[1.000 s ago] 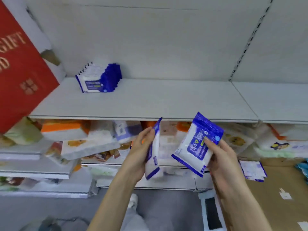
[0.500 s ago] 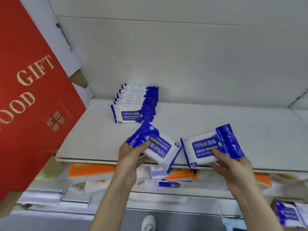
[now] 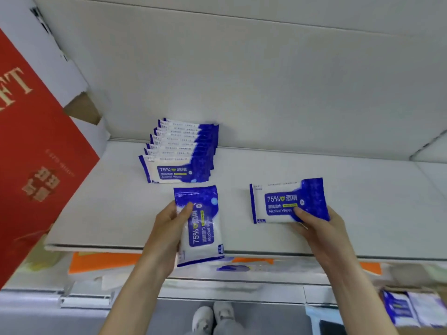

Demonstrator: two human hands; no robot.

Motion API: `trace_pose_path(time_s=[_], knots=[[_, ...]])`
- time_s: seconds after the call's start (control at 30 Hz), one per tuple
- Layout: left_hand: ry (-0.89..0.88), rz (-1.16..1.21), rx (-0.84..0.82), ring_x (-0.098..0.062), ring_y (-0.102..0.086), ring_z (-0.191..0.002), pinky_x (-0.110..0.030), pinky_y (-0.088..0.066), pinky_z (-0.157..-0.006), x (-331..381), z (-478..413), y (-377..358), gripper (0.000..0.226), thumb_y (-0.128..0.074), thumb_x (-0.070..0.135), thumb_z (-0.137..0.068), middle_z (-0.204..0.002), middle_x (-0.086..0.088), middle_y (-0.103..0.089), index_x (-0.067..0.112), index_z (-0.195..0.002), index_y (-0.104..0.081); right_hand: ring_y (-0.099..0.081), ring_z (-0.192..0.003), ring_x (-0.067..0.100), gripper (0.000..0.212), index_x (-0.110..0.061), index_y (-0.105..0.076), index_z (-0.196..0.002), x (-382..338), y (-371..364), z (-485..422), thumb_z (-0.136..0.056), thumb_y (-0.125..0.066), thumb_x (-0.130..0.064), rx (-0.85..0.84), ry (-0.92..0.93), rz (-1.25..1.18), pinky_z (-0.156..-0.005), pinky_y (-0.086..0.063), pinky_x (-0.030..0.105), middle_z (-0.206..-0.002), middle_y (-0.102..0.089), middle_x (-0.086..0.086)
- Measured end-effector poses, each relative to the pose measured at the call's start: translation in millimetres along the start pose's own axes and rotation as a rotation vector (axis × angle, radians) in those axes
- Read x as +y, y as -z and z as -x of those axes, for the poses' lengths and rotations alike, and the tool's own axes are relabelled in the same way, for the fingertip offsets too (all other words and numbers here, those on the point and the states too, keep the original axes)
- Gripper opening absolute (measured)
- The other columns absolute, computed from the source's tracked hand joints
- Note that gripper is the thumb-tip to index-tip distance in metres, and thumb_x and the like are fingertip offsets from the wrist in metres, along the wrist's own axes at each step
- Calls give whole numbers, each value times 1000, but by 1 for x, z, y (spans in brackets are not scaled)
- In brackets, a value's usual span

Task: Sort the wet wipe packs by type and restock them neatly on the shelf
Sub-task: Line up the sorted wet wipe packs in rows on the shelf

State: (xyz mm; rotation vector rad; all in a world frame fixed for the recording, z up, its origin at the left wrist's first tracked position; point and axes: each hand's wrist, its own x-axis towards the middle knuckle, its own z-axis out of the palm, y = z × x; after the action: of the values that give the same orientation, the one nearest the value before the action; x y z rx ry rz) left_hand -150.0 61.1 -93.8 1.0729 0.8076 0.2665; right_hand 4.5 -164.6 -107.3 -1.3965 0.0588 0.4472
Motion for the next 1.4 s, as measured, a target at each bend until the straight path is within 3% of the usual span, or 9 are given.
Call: trace_pose_path(time_s=[0.13, 0.27, 0.37, 0.5, 0.67, 1.13, 1.2, 1.3, 1.4], knots=[[37, -128, -79, -15, -72, -73, -24, -55, -52, -2, 4, -5, 29, -67, -3, -82, -88, -2, -74, 18, -102, -59, -68, -81, 20, 27, -15, -68, -93, 2, -3, -29, -73, -77, 1, 9, 184, 335, -72, -54, 33, -90, -74, 5], [35, -215, -51, -15, -73, -77, -25, -56, -59, -7, 0, -11, 26, -72, 3, -78, -89, -1, -75, 14, -99, -61, -63, -71, 13, 25, -18, -64, -82, -1, -7, -61, -70, -80, -4, -8, 286, 569, -66, -49, 27, -78, -69, -7], [-72, -327, -9, -5, -71, -72, -16, -53, -55, -7, -3, -14, 12, -66, 10, -87, -78, 14, -73, 20, -93, -62, -63, -76, 3, 28, -18, -64, -96, -7, -25, -90, -75, -79, -9, -26, 329, 591, -61, -48, 11, -83, -66, -14], [-155, -522, 7, -5, -69, -86, -24, -57, -70, -6, -9, -9, 16, -62, 25, -90, -94, 16, -71, 32, -103, -59, -65, -80, 9, 29, -18, -66, -101, -9, -59, -139, -75, -78, -11, -65, 381, 565, -71, -49, 20, -88, -69, -9], [-137, -557, 3, 1, -65, -87, -19, -55, -62, -2, -9, -5, 39, -73, 20, -81, -100, 18, -65, 42, -105, -52, -61, -80, 11, 33, -14, -66, -107, -9, -94, -176, -76, -77, -16, -7, 469, 623, -66, -44, 19, -91, -66, -6], [-181, -320, 215, -2, -70, -72, -14, -50, -48, 1, 2, -10, 28, -74, 26, -64, -72, 17, -71, 23, -89, -63, -60, -86, 20, 30, -17, -54, -98, -9, -87, -159, -79, -75, -25, 147, 484, 543, -82, -50, 37, -96, -61, 2], [-209, -375, 171, -3, -70, -77, -15, -53, -51, 9, -2, -18, 28, -75, 27, -63, -76, 18, -71, 25, -88, -65, -59, -83, 14, 16, -22, -56, -96, -19, -78, -124, -86, -69, -22, -24, 435, 418, -79, -49, 31, -95, -64, 1], [-272, -488, 63, -10, -70, -82, -25, -59, -63, 27, -17, -35, 22, -80, 14, -69, -85, 12, -73, 23, -86, -70, -68, -93, 13, 21, -15, -61, -111, -27, -72, -76, -90, -64, -14, -732, 120, 385, -78, -53, 25, -100, -71, -1], [-376, -695, -46, -9, -69, -78, -29, -57, -71, 52, -37, -58, 21, -82, 11, -70, -83, 6, -73, 24, -82, -71, -70, -91, 16, 40, -13, -65, -107, -28, -67, -75, -70, -80, -14, -748, 120, 443, -72, -55, 24, -98, -75, -3]])
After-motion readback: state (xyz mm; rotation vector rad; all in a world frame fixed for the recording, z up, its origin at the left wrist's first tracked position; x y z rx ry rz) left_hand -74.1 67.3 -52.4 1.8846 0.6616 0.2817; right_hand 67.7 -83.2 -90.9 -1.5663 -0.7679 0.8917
